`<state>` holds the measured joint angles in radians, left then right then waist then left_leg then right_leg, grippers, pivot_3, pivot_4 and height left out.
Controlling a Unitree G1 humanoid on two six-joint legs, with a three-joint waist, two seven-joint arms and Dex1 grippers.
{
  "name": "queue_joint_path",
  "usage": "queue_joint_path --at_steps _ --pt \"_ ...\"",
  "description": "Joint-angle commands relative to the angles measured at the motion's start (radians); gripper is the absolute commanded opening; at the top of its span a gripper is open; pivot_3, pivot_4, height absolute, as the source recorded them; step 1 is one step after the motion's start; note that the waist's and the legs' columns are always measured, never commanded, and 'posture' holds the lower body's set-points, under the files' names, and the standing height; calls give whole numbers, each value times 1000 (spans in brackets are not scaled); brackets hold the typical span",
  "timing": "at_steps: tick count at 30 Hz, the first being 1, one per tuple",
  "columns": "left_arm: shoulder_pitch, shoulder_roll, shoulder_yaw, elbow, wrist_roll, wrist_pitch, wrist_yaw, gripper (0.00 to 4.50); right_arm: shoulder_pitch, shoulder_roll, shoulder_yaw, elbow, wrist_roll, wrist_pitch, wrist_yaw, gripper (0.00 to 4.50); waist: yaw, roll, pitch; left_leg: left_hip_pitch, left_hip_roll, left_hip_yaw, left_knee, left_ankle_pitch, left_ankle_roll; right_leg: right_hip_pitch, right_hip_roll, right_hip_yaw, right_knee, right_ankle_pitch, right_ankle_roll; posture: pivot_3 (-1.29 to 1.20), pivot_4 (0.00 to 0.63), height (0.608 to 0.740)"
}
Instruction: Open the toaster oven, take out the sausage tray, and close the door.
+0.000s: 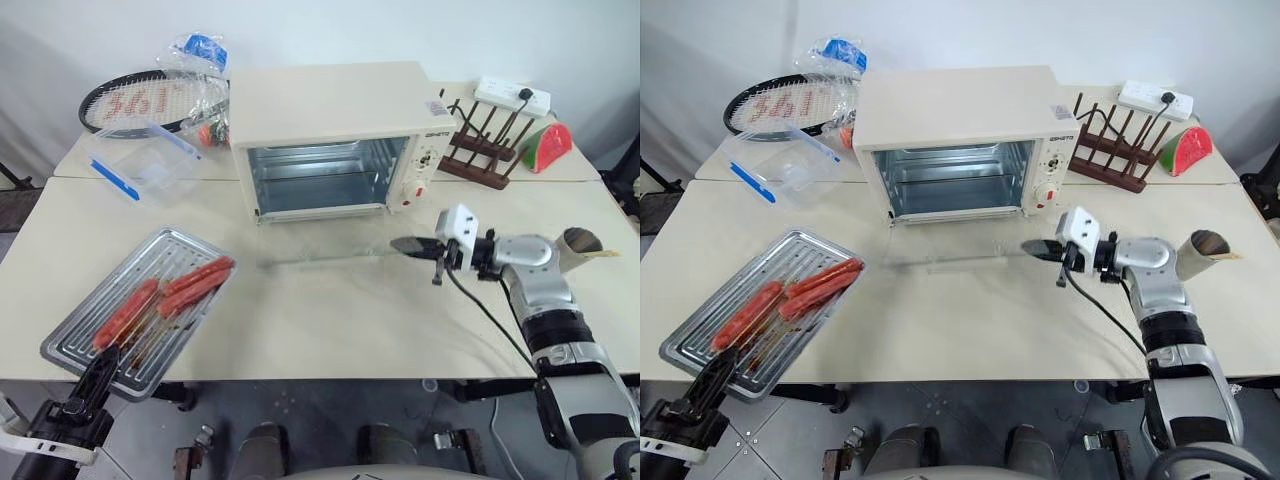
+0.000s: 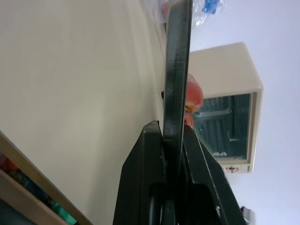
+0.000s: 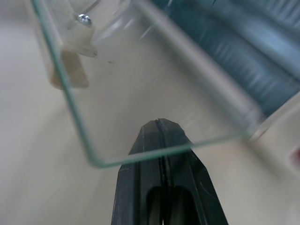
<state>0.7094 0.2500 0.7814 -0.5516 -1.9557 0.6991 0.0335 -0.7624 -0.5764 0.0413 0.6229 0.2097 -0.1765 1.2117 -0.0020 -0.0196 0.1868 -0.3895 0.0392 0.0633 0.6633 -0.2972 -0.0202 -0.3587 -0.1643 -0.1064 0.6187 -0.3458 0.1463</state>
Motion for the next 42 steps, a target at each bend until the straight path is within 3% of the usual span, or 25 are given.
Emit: queue_joint_path --at_steps 1,11,18,23,25,29,33,37,42 --pt "41 -9 15 -48 -17 -11 -19 0 -55 3 -36 -23 26 19 -15 16 0 0 0 0 0 0 0 0 0 0 0 0 0 0 0 0 150 740" --pt "41 -42 -69 -55 -17 -17 5 0 -297 52 -54 195 -8 -62 -79 16 -9 0 0 -1 1 2 0 -2 1 -1 1 1 -2 0 0 0 150 740" --pt "46 -22 -120 -50 -17 4 -7 0 -390 68 -51 326 -42 -131 -90 16 -10 1 0 -1 1 2 0 -2 1 -1 1 1 -2 0 0 0 150 740" --pt "19 9 -199 -49 -17 26 -4 0 -359 52 -55 231 -7 -46 -30 16 -13 1 1 -1 1 2 0 -2 1 -1 1 1 -2 0 0 0 150 740" --pt "-10 62 -252 -30 -17 67 -13 0 -294 26 -48 83 31 50 25 16 -11 1 1 -2 1 1 0 -3 1 -1 1 1 -2 0 0 0 150 740" --pt "-181 180 -307 94 -17 177 -30 0 -122 -71 -37 -261 104 258 103 16 14 5 3 -2 2 0 0 -3 1 -1 1 0 -2 0 0 0 150 740" --pt "-402 294 -354 276 -17 330 -52 0 8 -164 -48 -479 142 386 125 16 16 7 4 -2 2 2 0 -3 1 -2 2 1 1 0 1 0 150 740" --pt "-628 379 -443 472 -17 479 -63 0 114 -235 -60 -599 168 443 134 16 14 7 4 -2 2 2 -1 -3 1 -2 3 1 2 0 1 0 150 740" --pt "-950 443 -641 731 -4 621 -55 0 228 -260 -109 -693 186 484 74 16 15 6 4 -2 3 3 -1 -3 0 -3 4 1 2 0 1 0 150 740"
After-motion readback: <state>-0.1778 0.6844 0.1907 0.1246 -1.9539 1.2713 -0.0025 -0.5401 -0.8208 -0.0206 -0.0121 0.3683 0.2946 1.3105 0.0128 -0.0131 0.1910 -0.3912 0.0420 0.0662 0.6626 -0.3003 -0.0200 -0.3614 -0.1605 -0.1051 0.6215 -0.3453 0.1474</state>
